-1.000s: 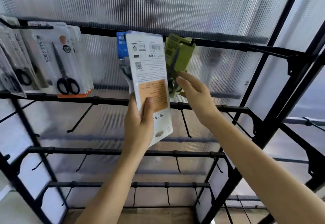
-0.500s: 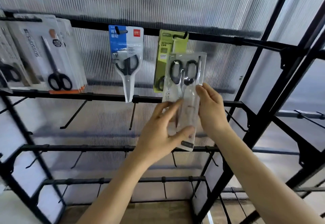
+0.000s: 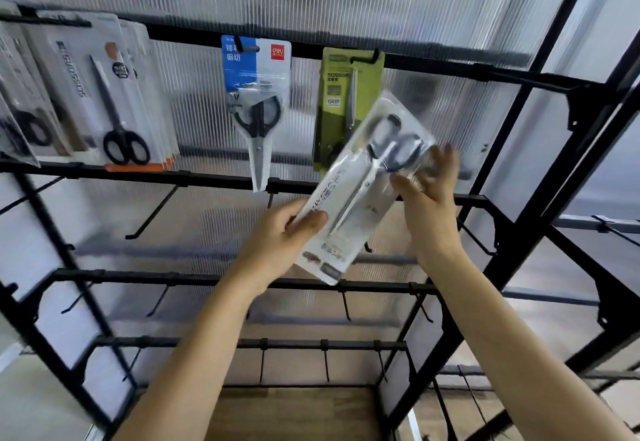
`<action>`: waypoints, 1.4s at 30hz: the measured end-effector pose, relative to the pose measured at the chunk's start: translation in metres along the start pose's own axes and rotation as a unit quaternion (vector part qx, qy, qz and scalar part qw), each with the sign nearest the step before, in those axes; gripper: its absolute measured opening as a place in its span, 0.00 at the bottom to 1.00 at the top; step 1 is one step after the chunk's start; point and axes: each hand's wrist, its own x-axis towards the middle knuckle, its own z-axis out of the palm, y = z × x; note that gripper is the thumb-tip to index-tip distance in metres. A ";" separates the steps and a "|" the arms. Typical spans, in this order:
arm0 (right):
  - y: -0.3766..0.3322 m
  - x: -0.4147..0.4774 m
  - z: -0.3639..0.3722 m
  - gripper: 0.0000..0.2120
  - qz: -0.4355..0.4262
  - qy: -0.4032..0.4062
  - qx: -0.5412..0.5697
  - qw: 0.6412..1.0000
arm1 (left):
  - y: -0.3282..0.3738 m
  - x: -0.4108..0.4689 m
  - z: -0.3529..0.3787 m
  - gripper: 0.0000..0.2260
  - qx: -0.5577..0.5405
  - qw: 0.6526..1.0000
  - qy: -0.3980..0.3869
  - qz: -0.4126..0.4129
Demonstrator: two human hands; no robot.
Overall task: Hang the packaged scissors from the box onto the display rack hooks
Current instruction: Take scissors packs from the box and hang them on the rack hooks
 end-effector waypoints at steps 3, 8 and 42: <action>0.010 0.001 -0.001 0.39 -0.286 -0.007 -0.410 0.866 | 0.015 0.011 -0.026 0.13 0.254 0.966 -0.019 0.041; 0.013 -0.014 0.022 0.03 -0.117 -0.318 -0.370 0.865 | 0.059 0.023 -0.046 0.10 0.341 0.933 -0.060 0.099; 0.009 -0.065 0.421 0.12 0.027 -0.394 0.115 0.911 | -0.030 -0.043 -0.385 0.23 0.135 0.916 0.327 0.192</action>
